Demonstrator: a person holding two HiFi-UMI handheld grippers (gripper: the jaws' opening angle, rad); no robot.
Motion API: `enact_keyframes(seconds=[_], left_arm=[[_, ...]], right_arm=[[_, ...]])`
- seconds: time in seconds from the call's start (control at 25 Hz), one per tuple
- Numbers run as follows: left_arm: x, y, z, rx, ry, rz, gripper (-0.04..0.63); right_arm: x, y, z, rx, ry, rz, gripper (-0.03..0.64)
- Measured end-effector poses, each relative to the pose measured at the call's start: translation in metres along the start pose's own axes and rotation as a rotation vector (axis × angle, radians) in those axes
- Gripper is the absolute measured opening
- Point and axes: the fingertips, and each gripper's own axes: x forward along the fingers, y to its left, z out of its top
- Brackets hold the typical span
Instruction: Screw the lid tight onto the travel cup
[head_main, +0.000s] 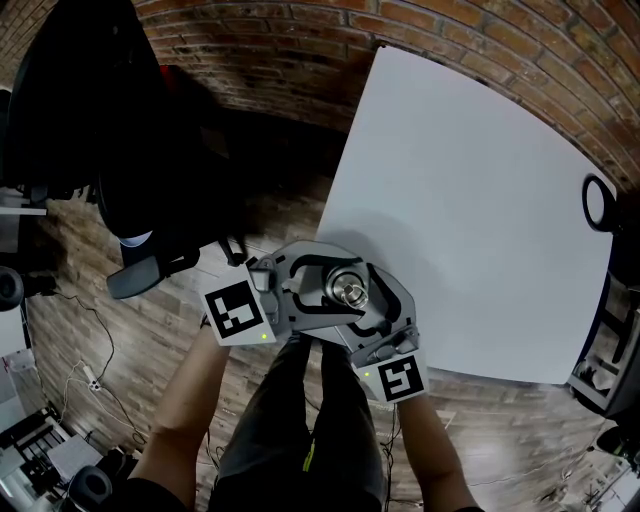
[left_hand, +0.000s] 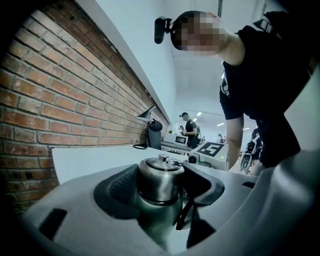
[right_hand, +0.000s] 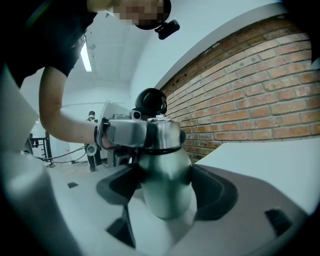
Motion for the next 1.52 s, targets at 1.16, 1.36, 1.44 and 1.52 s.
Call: enact_keyframes(seconds=[1.16, 1.36, 1.44, 1.52], left_arm=[[-0.03, -0.002, 0.004, -0.114, -0.057, 0.095, 0.345], [-0.039, -0.008, 0.002, -0.064, 0.008, 0.136, 0.345], [-0.045, -0.01, 0.002, -0.052, 0.035, 0.171, 0.33], [-0.053, -0.01, 0.002, -0.057, 0.055, 0.221, 0.234]], right_arm=[[-0.039, -0.011, 0.015, -0.033, 0.053, -0.068, 0.308], [-0.057, -0.015, 0.023, -0.021, 0.074, -0.129, 0.307], [-0.066, -0.015, 0.028, -0.023, 0.086, -0.158, 0.279], [-0.074, -0.014, 0.032, -0.025, 0.097, -0.187, 0.167]])
